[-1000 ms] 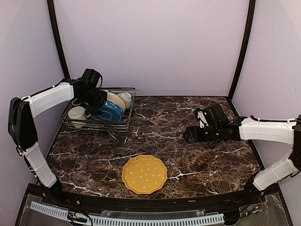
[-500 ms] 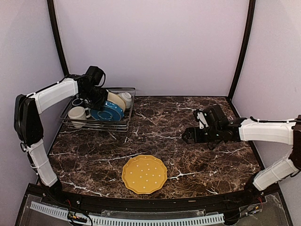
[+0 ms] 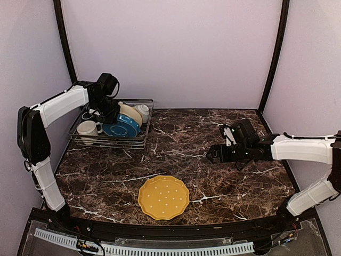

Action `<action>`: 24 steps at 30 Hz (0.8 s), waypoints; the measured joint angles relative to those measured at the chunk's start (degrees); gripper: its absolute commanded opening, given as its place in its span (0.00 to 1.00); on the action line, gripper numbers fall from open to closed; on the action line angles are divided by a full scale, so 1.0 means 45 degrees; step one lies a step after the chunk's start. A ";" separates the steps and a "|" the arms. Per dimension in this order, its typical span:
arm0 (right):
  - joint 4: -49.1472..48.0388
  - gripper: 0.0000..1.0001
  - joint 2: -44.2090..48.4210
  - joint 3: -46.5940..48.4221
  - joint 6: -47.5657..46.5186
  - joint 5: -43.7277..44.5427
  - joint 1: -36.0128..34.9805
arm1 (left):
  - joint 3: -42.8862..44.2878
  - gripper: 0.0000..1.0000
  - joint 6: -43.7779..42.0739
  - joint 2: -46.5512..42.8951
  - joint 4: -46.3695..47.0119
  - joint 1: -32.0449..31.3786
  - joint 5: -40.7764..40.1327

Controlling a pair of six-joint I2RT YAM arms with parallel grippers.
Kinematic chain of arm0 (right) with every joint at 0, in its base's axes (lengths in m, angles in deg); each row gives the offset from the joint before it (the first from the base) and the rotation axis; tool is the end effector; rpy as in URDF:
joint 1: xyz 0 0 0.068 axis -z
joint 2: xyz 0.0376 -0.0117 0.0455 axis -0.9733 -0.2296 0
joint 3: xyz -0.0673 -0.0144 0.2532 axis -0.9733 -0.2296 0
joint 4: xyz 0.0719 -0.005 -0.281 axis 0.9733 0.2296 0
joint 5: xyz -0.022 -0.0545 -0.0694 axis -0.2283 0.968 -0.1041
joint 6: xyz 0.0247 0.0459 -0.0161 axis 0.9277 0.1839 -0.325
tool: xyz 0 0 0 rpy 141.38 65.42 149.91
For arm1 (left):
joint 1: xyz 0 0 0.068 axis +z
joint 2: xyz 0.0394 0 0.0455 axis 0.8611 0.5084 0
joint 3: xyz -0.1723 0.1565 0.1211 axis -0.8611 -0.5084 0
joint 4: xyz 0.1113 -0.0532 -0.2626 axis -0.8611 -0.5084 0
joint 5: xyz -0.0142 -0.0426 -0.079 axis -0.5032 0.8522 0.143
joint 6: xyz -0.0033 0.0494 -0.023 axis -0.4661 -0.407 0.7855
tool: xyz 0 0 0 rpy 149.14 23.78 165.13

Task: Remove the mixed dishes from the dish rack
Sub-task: Grab the plate from the dish rack.

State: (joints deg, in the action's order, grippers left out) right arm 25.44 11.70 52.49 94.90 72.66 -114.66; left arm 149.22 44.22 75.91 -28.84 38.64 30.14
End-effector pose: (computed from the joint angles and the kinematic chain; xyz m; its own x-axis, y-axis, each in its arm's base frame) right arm 0.2431 0.1881 0.1795 -0.7714 -0.0228 -0.6359 -0.2760 0.9125 0.3020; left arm 0.4032 -0.1482 0.2923 -0.1708 -0.9852 -0.0171 -0.7864 0.1467 -0.6000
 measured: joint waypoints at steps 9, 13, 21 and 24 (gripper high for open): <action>0.0010 0.99 0.0151 0.0000 0.0068 0.0000 0.0000 | 0.0291 0.13 0.0107 0.0117 -0.0272 0.0000 -0.0063; 0.0015 0.99 0.0277 0.0000 0.0126 0.0000 0.0000 | 0.0359 0.13 0.0146 0.0117 -0.0340 0.0000 -0.0136; 0.0019 0.99 0.0335 0.0000 0.0248 -0.0019 0.0000 | 0.0627 0.07 0.0141 0.0112 -0.0656 0.0000 -0.0291; 0.0034 0.99 0.0389 0.0000 0.0296 -0.0068 0.0000 | 0.0631 0.06 0.0141 0.0112 -0.0675 0.0000 -0.0291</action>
State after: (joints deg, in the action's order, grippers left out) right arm 25.60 13.45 52.49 96.24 72.36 -114.66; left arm 152.06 44.85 76.41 -31.88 38.64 28.82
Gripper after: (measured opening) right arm 0.986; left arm 0.318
